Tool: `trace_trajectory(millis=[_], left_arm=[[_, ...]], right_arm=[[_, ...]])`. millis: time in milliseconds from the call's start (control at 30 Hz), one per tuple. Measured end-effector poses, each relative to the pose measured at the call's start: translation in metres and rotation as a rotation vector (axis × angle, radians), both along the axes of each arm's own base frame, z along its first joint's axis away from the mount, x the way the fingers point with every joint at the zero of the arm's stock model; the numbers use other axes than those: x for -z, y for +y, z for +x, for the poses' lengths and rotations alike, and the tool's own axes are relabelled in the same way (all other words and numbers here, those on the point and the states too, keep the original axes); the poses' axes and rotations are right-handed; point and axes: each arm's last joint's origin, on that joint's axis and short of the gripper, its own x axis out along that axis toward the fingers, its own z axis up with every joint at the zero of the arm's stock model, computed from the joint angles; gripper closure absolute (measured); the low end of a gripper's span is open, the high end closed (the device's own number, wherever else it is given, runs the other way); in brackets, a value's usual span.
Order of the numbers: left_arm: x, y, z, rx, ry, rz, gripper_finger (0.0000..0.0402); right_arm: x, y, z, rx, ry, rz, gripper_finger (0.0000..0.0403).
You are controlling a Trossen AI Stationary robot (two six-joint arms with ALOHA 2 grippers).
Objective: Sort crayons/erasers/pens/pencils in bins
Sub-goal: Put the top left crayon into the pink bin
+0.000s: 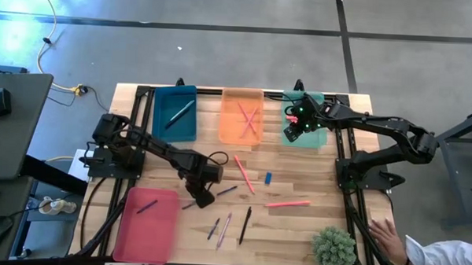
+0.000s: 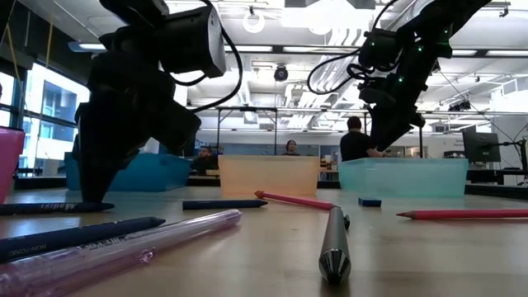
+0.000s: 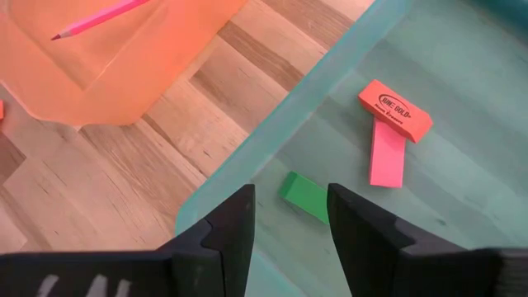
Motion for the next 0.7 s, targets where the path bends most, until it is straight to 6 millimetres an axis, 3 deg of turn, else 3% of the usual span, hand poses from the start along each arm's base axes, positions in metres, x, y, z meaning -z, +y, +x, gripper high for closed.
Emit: trace_trajectory(millis=[233,700], left_arm=[[-0.002,-0.001,0.005,0.094,-0.086,0.046,0.0401],[-0.046,0.01,0.024,0.319,-0.111,0.505,0.0396]], right_arm=[[0.0,0.0,0.0,0.001,-0.001,0.0,0.0258],[0.0,0.0,0.0,0.011,-0.004,0.005,0.0258]])
